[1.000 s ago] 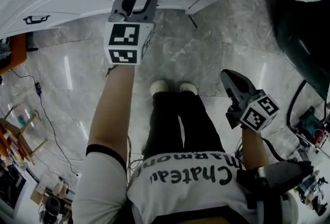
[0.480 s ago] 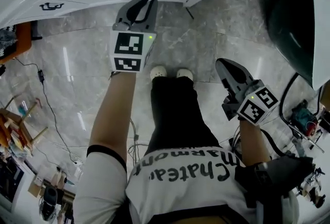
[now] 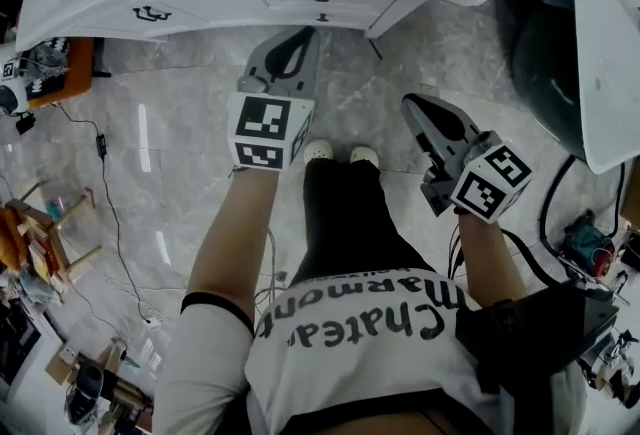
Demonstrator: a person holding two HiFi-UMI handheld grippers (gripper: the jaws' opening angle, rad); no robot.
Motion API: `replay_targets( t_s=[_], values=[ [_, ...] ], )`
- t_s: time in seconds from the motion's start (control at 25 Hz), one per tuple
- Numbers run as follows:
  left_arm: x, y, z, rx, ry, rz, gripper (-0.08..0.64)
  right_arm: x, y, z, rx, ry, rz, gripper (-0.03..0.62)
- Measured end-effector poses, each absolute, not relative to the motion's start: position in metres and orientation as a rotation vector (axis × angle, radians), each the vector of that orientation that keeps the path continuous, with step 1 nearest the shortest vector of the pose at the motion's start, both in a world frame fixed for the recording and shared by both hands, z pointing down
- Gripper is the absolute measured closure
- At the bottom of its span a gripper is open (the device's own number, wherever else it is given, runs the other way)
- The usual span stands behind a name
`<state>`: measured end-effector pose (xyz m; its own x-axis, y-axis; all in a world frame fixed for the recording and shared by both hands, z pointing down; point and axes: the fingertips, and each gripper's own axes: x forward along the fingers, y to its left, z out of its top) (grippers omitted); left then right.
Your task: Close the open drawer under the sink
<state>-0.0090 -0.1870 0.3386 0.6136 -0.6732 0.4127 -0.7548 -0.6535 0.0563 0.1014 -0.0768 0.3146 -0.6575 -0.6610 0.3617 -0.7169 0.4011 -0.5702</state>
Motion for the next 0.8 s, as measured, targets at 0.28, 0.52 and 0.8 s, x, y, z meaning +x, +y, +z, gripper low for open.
replay_targets(
  t_s=[0.28,0.52,0.8],
  values=[
    [-0.003,-0.168,0.247,2.699,-1.157,0.474,0.551,0.093,-0.096,0.219,1.272,-2.684,0.936,0.580],
    [-0.012,-0.132,0.175,2.700,-1.138,0.305,0.551,0.076,-0.089,0.142,1.210,-2.795,0.827,0.581],
    [-0.024,-0.117,0.092,2.744,-1.170,0.132,0.551,0.051,-0.081,0.064,1.134,-2.875,0.547,0.581]
  ],
)
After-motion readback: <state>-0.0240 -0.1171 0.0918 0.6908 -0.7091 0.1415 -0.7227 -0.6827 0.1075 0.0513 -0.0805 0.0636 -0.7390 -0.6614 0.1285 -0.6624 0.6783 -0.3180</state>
